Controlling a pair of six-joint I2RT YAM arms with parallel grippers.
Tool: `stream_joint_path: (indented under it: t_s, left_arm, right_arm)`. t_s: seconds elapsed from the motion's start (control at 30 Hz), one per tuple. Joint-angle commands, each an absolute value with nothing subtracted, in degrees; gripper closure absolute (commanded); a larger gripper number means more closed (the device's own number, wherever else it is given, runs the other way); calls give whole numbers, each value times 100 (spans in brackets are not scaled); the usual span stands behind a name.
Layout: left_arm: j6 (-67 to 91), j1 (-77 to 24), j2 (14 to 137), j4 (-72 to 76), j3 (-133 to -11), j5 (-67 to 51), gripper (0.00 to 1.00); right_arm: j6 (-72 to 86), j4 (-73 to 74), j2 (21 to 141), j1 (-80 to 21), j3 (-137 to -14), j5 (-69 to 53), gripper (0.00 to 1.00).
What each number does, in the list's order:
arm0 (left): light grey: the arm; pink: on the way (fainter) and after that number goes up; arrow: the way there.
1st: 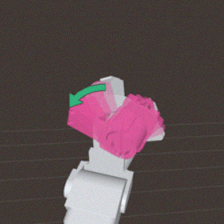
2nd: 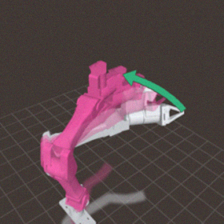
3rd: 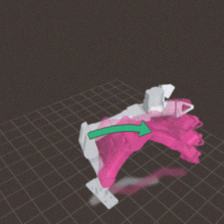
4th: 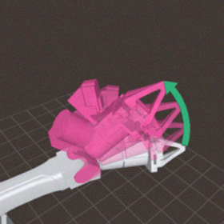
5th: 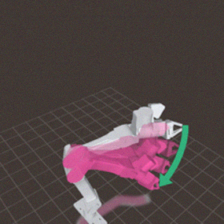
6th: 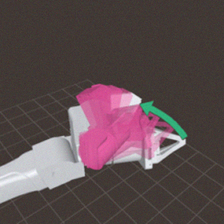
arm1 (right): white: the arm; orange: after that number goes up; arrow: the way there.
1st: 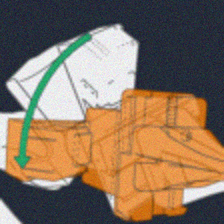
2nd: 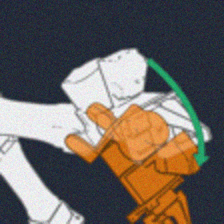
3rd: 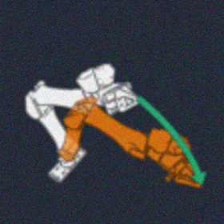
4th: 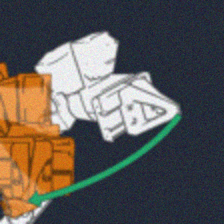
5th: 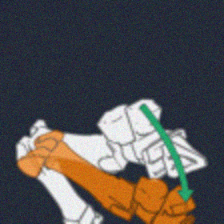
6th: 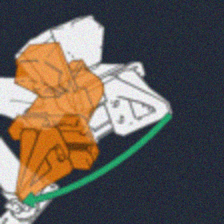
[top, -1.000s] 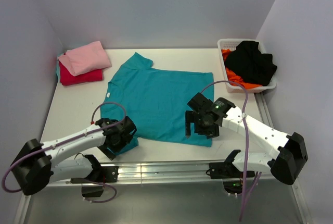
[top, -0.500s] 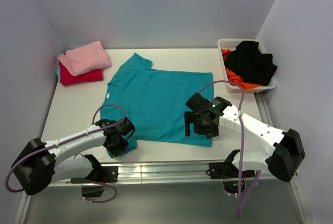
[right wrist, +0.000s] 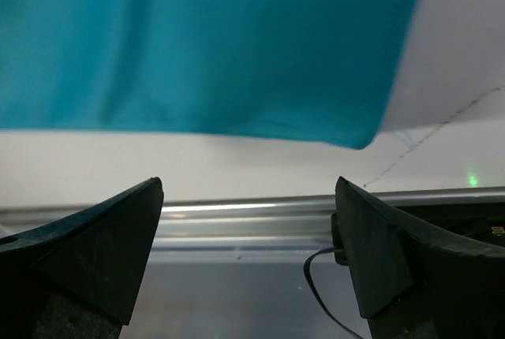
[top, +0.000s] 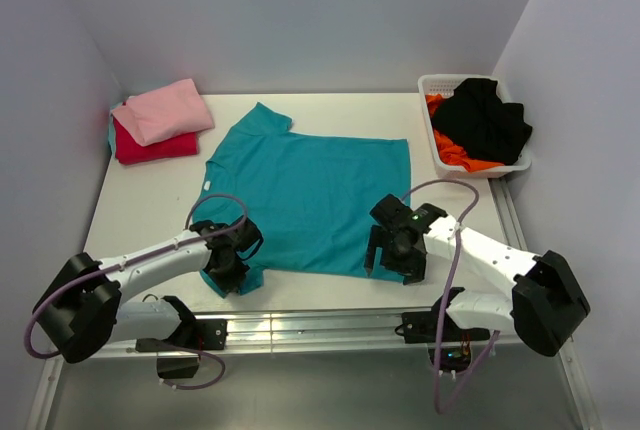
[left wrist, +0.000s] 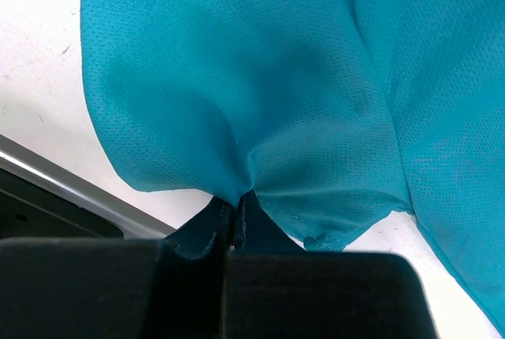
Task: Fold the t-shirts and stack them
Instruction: Grap the side of the flattened tshirt closest away from the robot with both arms
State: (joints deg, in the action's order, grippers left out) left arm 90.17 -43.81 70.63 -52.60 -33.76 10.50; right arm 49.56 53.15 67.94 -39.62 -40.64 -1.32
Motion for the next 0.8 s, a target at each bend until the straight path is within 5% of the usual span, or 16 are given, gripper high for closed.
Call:
stream_joint_path:
  t_s: [0.0, 0.53, 0.63, 0.73, 0.77]
  left_arm:
    - [8754, -4237, 7172, -4931, -3129, 1275, 100]
    - [8157, -3700, 6794, -5036, -3023, 1327, 100]
    - [8095, -3630, 6803, -4992, -2997, 1301, 100]
    - [8025, -3569, 6847, -4922, -2980, 1275, 100]
    - [8007, -3542, 6873, -4922, -2997, 1266, 100]
  right_arm:
    - [5589, 4897, 6531, -3482, -3605, -316, 4]
    - [6257, 4517, 7251, -3129, -3603, 421, 9]
    - [6406, 4763, 7111, -3129, -3542, 624, 17]
    - [6460, 4913, 6952, -3129, -3498, 773, 36]
    - [6460, 4939, 6926, -3129, -3498, 791, 49]
